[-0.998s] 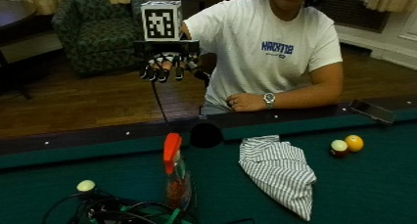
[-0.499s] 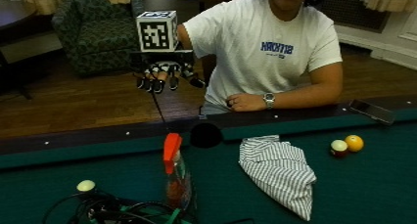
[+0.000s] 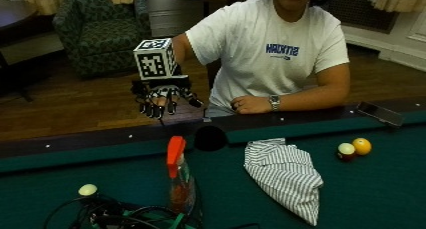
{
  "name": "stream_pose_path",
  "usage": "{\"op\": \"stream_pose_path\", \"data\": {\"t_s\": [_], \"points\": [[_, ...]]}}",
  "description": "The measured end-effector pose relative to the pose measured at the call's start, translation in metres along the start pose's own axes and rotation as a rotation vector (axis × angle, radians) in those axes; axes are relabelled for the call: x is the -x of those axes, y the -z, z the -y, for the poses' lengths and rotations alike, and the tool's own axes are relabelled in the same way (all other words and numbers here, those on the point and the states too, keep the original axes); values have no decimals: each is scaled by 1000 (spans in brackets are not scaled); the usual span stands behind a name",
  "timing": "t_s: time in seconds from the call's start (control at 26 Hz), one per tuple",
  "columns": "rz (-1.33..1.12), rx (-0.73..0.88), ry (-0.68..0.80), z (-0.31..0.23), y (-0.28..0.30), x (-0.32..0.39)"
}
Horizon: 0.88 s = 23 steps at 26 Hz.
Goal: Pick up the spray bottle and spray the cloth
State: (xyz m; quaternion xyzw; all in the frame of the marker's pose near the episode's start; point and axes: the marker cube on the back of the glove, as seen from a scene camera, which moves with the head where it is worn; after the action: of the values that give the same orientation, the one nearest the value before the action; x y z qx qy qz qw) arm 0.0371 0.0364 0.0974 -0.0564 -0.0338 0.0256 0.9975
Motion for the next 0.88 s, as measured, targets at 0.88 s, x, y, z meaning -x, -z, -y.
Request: {"op": "stream_pose_path", "data": {"t_s": [0.88], "points": [[427, -100, -6, 26, -40, -15]]}}
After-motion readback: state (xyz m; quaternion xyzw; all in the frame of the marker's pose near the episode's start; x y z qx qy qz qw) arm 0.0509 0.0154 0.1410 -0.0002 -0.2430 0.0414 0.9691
